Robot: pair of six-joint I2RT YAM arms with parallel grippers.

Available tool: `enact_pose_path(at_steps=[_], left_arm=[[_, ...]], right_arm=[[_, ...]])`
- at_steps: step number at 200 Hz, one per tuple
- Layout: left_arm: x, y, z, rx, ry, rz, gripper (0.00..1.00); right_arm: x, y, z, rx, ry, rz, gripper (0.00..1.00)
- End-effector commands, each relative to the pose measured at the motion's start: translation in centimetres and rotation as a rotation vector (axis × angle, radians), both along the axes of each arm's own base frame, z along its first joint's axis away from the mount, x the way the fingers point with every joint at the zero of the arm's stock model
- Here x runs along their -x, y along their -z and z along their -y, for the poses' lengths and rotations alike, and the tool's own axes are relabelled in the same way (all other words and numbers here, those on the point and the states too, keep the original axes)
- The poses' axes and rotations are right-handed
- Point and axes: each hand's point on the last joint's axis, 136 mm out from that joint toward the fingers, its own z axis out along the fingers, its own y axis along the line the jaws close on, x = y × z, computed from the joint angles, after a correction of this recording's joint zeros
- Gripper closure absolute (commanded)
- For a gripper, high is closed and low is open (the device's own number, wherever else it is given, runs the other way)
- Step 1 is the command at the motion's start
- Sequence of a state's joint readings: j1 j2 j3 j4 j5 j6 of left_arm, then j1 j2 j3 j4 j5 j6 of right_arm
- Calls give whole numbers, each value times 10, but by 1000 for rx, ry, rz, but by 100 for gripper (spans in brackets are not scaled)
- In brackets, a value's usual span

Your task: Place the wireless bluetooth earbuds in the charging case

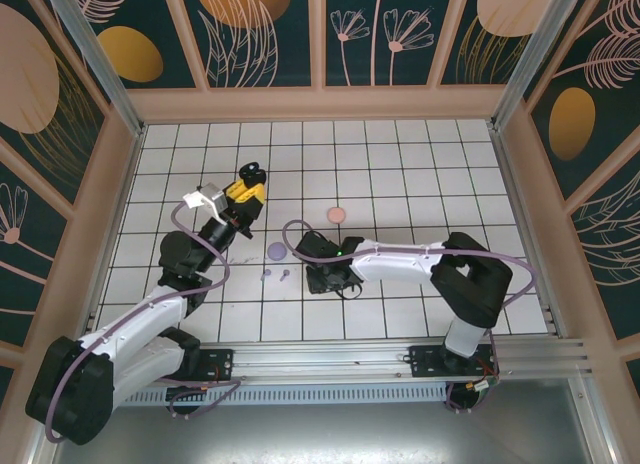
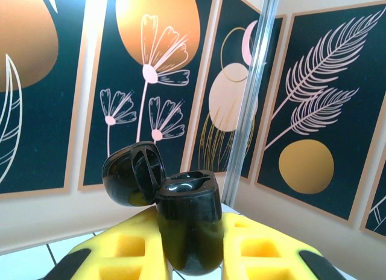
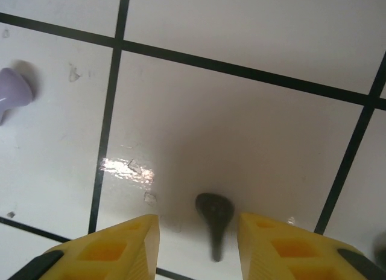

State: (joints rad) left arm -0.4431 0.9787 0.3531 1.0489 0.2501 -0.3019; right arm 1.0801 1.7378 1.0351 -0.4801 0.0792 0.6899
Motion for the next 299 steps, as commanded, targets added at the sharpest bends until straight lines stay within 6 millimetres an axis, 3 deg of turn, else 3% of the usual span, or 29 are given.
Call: enact_pose_path(at_steps=[1,56,117,202,264,299], left_arm=[[1,1,2,2,16,-10,100],[0,1,8,-2,50,-20,100],[-1,0,10,16,64,-27,100],[-1,4,14,22,88,-31,100],[-1,5,14,29,91,-34,100],[-2,5,14,34,94,-32,100]], right_arm=[[0,4,4,58,-23,-1,61],[-1,9,9,81,-14,1,63],[-3,2,-3,23,81,-42,63],[3,10,18,155,63,-25,62],[-3,7,1,97,101,-31,62],[-6,8,1,97,167,-34,62]])
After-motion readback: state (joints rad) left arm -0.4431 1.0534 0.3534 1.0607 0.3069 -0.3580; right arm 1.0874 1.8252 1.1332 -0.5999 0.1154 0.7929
